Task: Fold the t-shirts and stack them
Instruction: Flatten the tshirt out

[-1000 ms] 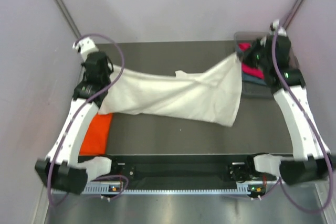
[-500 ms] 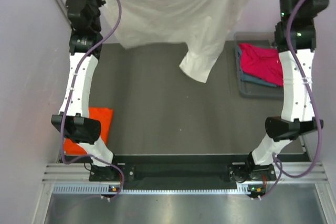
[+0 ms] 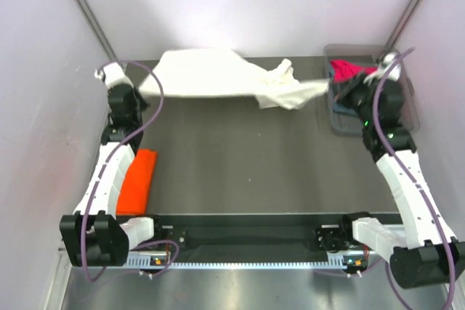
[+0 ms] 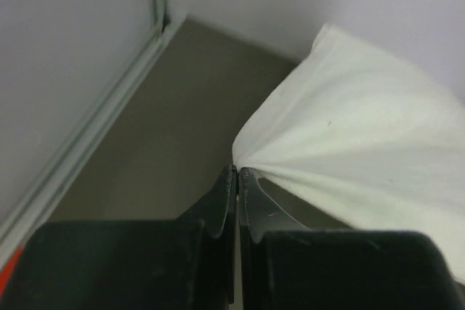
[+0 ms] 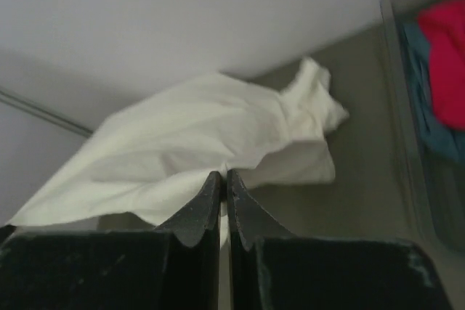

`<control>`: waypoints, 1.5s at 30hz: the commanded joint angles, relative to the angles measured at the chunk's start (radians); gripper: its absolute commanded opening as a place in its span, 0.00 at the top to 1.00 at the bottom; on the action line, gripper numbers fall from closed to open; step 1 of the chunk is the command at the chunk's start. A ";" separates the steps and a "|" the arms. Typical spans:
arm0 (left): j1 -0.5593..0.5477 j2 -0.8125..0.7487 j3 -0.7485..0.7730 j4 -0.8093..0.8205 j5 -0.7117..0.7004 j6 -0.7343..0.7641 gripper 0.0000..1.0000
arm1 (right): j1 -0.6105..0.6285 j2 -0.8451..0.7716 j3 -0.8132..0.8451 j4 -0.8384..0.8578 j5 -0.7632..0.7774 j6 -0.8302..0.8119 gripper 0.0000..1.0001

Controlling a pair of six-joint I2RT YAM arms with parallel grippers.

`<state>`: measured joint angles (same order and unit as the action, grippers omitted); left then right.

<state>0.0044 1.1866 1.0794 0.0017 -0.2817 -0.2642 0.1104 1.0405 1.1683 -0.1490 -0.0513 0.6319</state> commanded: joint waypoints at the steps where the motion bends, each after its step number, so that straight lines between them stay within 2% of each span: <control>1: 0.035 -0.113 -0.179 -0.162 -0.063 -0.101 1.00 | 0.058 -0.155 -0.171 -0.252 0.006 0.055 1.00; 3: 0.039 -0.157 -0.234 -0.315 -0.158 -0.139 1.00 | 0.095 -0.204 -0.266 -0.306 -0.016 0.046 1.00; 6: 0.048 -0.167 -0.236 -0.519 -0.310 -0.179 1.00 | 0.153 -0.299 -0.391 -0.456 -0.050 0.046 1.00; 7: 0.046 -0.170 -0.240 -0.546 -0.344 -0.179 1.00 | 0.158 -0.350 -0.419 -0.551 -0.054 0.043 1.00; 9: 0.049 -0.159 -0.257 -0.583 -0.416 -0.179 1.00 | 0.158 -0.405 -0.494 -0.624 -0.084 0.026 1.00; 13: 0.058 -0.114 -0.219 -0.686 -0.419 -0.185 1.00 | 0.160 -0.532 -0.552 -0.843 -0.123 0.023 1.00; 18: 0.059 -0.076 -0.197 -0.718 -0.430 -0.210 1.00 | 0.161 -0.597 -0.622 -0.943 -0.197 0.055 1.00; 25: 0.060 -0.061 -0.205 -0.684 -0.427 -0.219 1.00 | 0.160 -0.492 -0.630 -0.882 -0.228 0.034 1.00; 35: 0.060 -0.001 -0.136 -0.608 -0.346 -0.132 1.00 | 0.161 -0.370 -0.507 -0.810 -0.199 -0.027 1.00; 41: 0.060 0.125 -0.056 -0.592 -0.280 -0.096 1.00 | 0.158 -0.209 -0.401 -0.700 -0.171 -0.044 1.00; 45: 0.059 0.223 -0.007 -0.583 -0.271 -0.092 1.00 | 0.160 -0.027 -0.325 -0.615 -0.180 -0.064 1.00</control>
<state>0.0528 1.3598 1.0180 -0.6304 -0.5529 -0.3824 0.2665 0.9234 0.7677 -0.8688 -0.2523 0.6033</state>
